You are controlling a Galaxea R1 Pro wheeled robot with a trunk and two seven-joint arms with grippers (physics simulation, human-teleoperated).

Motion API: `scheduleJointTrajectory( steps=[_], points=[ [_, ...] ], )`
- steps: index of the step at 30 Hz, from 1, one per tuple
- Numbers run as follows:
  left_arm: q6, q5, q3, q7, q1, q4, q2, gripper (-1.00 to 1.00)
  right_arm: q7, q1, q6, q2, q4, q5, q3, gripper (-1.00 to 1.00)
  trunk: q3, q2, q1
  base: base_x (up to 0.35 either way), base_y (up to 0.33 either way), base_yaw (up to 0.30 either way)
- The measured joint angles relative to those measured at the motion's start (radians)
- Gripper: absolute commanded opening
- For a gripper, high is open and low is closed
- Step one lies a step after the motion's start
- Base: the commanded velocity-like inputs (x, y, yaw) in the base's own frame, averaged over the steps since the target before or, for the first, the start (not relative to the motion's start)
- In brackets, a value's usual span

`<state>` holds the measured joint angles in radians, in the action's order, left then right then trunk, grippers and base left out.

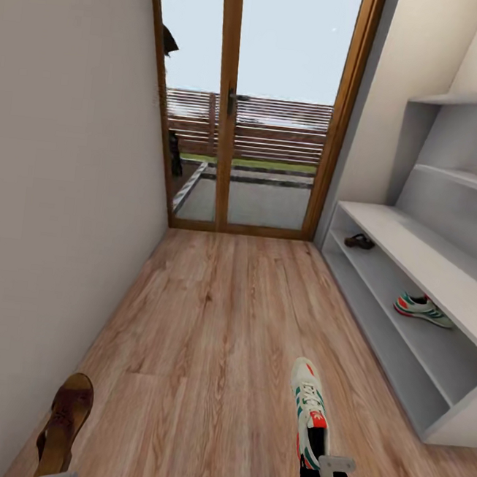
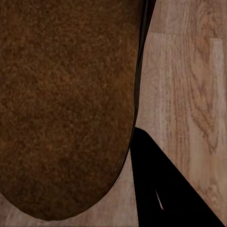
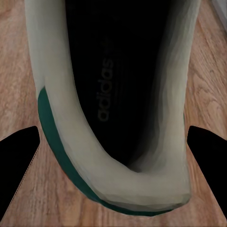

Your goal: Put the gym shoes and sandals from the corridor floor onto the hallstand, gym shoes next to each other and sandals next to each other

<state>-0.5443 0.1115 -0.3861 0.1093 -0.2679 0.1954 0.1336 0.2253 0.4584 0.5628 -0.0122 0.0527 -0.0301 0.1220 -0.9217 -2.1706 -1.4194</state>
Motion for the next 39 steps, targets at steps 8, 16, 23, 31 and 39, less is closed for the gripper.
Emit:
scheduleJointTrajectory(
  steps=[8, 16, 23, 31, 39],
  points=[
    [0.0, 0.0, 0.0, 0.001, 0.0, 0.0, 0.0, -1.0, 0.0, 0.0, 0.0, 0.0, 0.0, 0.0, 0.0, -1.0, 0.0, 0.0, 0.0, 0.338, 0.0, 0.0],
    [0.0, 0.0, 0.0, 0.0, 0.0, 0.0, 0.0, -1.0, 0.0, 0.0, 0.0, 0.0, 0.0, 0.0, 0.0, -1.0, 0.0, 0.0, 0.0, 0.338, 0.0, 0.0],
    [0.0, -0.001, -0.001, 0.0, 0.0, 0.0, 0.0, -1.0, 0.0, 0.0, 0.0, 0.0, 0.0, 0.0, 0.0, -1.0, 0.0, 0.0, 0.0, 0.338, 0.0, 0.0],
    [0.0, -0.001, -0.001, 0.0, 0.0, 0.0, 0.0, -1.0, 0.0, 0.0, 0.0, 0.0, 0.0, 0.0, 0.0, -1.0, 0.0, 0.0, 0.0, 0.338, 0.0, 0.0],
    [0.0, -0.001, -0.002, 0.0, 0.0, 0.0, 0.0, -1.0, 0.0, 0.0, 0.0, 0.0, 0.0, 0.0, 0.0, -1.0, 0.0, 0.0, 0.0, 0.338, 0.0, 0.0]
  ],
)
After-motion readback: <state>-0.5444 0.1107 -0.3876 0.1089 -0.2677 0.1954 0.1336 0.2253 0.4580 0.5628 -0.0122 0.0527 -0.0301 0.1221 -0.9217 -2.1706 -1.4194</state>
